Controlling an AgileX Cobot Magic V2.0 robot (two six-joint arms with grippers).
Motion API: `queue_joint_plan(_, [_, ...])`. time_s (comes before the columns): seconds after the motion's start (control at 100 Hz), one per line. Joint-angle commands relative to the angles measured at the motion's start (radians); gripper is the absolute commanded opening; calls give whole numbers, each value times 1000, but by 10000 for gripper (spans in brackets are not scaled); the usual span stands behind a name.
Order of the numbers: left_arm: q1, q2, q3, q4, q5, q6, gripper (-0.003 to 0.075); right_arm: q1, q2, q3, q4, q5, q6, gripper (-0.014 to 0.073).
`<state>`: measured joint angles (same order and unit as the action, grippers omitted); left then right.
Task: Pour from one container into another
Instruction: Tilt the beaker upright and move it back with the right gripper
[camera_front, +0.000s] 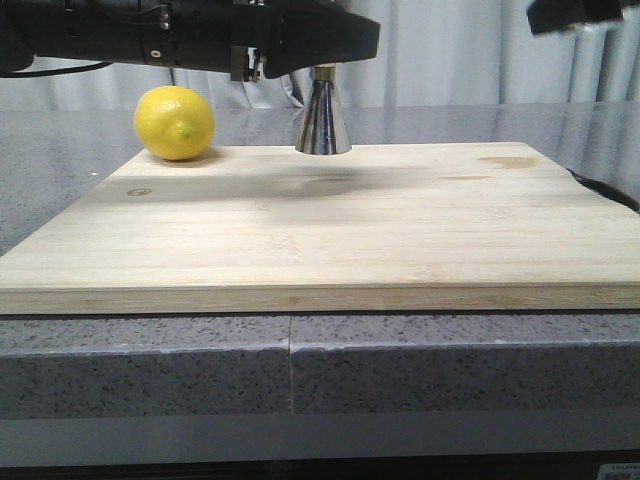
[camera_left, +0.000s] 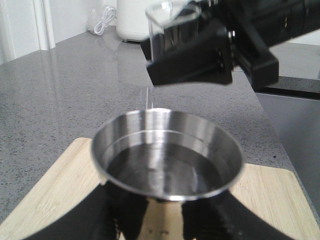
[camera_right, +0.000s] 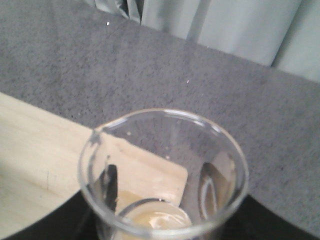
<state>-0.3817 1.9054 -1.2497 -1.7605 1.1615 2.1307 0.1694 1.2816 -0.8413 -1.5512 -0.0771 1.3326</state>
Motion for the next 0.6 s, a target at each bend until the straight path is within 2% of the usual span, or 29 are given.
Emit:
queue_joint_plan(0.0, [-6,-60,-31,-91,108,-9,260,-38,-36,4,-7,-72,16,314])
queue_joint_plan(0.15, [-6,-60,-31,-91,108,-9,260,-59,-36,19,-26,-95,14,314])
queue_joint_plan(0.39, [-6,-60,-31,-91,108,-9,260,-59,-36,17,-26,-231,14,314])
queue_joint_plan(0.59, [-6,-60,-31,-91,108,-9,260,-59,-36,17,-26,-237,14,314])
